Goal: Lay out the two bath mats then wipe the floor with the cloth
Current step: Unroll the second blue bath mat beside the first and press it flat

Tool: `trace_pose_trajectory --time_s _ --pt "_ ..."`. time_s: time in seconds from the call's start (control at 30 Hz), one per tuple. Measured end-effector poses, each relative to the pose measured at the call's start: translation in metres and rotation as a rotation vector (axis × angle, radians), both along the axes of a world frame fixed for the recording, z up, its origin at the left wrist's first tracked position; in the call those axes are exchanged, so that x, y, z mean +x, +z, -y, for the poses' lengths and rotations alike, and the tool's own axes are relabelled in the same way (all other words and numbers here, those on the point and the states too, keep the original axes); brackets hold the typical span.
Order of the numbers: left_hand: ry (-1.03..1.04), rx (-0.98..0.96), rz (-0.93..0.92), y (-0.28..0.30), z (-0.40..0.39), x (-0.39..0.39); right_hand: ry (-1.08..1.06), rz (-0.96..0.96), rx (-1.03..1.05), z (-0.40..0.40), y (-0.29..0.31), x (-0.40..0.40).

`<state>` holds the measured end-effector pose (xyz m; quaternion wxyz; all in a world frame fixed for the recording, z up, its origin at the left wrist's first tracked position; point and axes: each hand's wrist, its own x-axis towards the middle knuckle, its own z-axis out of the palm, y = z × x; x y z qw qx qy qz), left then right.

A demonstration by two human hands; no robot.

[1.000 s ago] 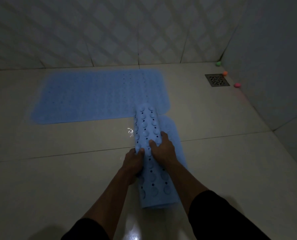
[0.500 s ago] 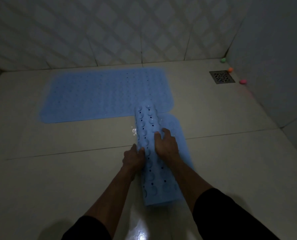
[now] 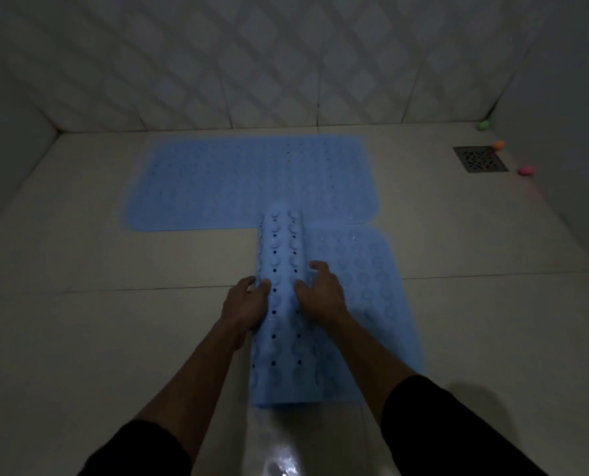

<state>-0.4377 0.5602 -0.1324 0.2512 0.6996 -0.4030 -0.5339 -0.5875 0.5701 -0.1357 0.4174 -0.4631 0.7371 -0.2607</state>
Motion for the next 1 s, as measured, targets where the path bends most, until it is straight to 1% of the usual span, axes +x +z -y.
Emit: trace_pose_trajectory --time_s 0.07,0.13,0.2,0.3,0.4,0.53,0.6,0.67,0.83,0.93,1.0 --pt "0.012 0.002 -0.011 0.000 0.000 0.012 0.036 -0.034 0.062 -0.001 -0.002 0.005" --pt "0.012 0.016 -0.006 -0.002 0.000 0.022 0.093 -0.010 0.088 -0.003 -0.002 0.015" --pt "0.007 0.005 0.033 -0.005 0.001 0.032 0.109 0.062 0.068 -0.003 0.000 0.032" --pt "0.031 -0.007 0.066 -0.006 0.002 0.047 0.051 0.091 0.003 0.004 -0.001 0.057" --pt "0.052 0.009 0.053 -0.007 0.005 0.064 0.072 0.032 0.013 0.015 -0.006 0.069" --pt "0.098 0.025 0.027 -0.005 0.007 0.080 0.124 -0.035 0.103 0.024 -0.005 0.089" --pt "0.098 0.024 0.024 -0.003 0.008 0.084 0.095 0.047 0.085 0.023 -0.001 0.103" --pt "0.116 0.022 0.053 -0.008 0.007 0.090 0.056 0.113 0.030 0.021 0.004 0.114" --pt "0.157 0.016 0.145 -0.014 0.006 0.105 0.046 0.189 0.011 0.013 0.013 0.121" --pt "0.192 -0.058 0.257 -0.007 0.000 0.109 0.135 0.171 0.040 0.023 0.008 0.118" --pt "0.164 -0.095 0.270 -0.003 -0.004 0.113 0.235 0.112 0.098 0.032 0.007 0.123"
